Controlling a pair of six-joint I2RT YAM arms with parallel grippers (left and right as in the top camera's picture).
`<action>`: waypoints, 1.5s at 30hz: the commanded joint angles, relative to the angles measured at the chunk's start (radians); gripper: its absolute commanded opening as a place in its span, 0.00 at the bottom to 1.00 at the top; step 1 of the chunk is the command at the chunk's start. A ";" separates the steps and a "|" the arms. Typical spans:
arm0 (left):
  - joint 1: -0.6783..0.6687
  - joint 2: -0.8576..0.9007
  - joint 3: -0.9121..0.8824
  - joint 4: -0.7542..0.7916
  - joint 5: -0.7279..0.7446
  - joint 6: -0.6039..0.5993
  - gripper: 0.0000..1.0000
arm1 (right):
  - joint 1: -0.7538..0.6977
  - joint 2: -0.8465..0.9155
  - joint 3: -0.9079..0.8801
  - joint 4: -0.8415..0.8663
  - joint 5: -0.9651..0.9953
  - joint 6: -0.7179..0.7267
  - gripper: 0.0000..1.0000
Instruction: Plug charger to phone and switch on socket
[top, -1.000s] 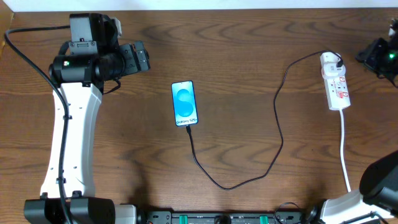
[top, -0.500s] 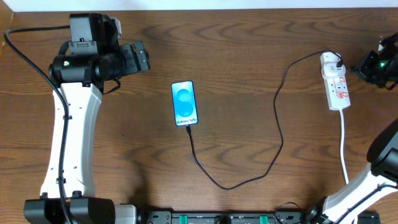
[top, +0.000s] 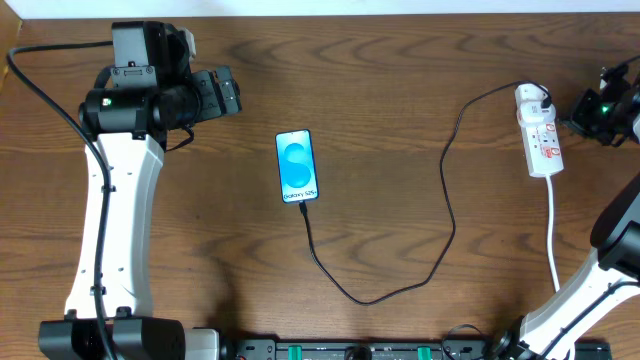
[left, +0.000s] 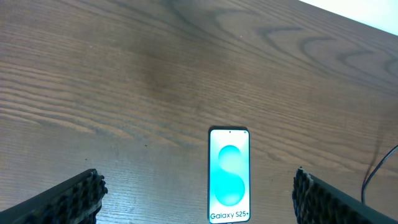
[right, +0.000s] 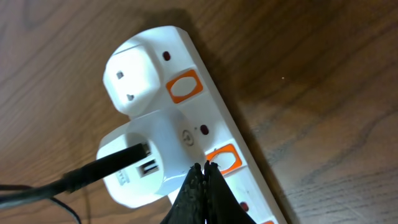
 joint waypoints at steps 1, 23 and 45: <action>0.004 -0.010 0.003 -0.003 -0.014 -0.001 0.98 | -0.006 0.010 0.006 0.008 0.009 -0.021 0.01; 0.004 -0.010 0.003 -0.003 -0.014 -0.001 0.98 | -0.003 0.086 0.006 0.050 -0.024 -0.021 0.01; 0.004 -0.010 0.003 -0.003 -0.014 -0.001 0.98 | 0.037 0.088 -0.004 0.027 -0.026 -0.020 0.01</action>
